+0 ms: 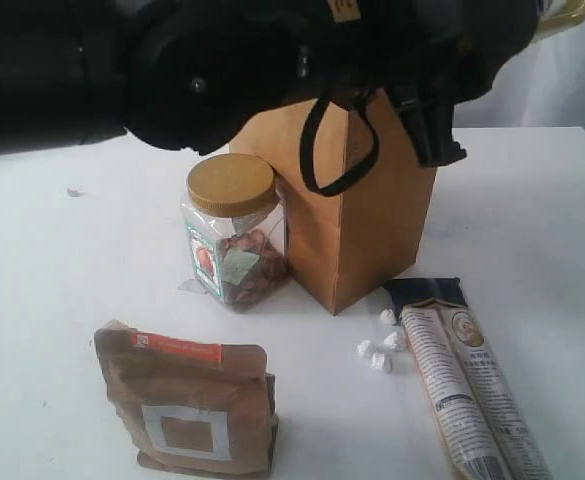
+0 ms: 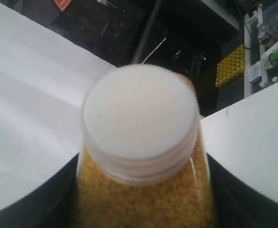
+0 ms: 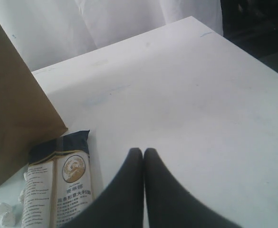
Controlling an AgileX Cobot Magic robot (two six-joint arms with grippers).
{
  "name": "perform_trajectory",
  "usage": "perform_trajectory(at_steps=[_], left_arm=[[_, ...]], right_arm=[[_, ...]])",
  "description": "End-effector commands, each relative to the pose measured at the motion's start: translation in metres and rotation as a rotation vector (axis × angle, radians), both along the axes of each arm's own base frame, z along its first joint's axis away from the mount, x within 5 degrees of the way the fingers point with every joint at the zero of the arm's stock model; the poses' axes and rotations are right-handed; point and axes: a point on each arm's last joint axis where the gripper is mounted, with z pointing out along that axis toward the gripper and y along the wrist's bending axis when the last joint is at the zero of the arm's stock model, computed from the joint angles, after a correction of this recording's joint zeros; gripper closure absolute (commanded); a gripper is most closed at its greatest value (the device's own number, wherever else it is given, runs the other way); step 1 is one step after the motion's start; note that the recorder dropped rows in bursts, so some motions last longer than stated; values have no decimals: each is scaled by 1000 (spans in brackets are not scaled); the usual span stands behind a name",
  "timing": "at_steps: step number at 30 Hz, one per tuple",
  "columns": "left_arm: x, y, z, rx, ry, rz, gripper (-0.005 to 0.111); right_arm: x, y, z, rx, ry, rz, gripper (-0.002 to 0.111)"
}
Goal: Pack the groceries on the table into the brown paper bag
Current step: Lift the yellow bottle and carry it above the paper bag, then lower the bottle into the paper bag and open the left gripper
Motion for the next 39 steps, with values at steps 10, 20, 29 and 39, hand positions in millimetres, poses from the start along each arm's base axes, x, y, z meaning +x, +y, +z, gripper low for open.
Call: perform_trajectory(at_steps=[10,20,29,39], left_arm=[[36,35,27,-191,-14,219,107],[50,46,23,-180,49,251,107],[51,47,19,-175,106,242,107],[50,46,17,-158,114,232,107]], right_arm=[[0,0,0,-1,-4,-7,108],[0,0,0,-1,-4,-7,108],[0,0,0,-1,-4,-7,108],[0,0,0,-1,-4,-7,108]])
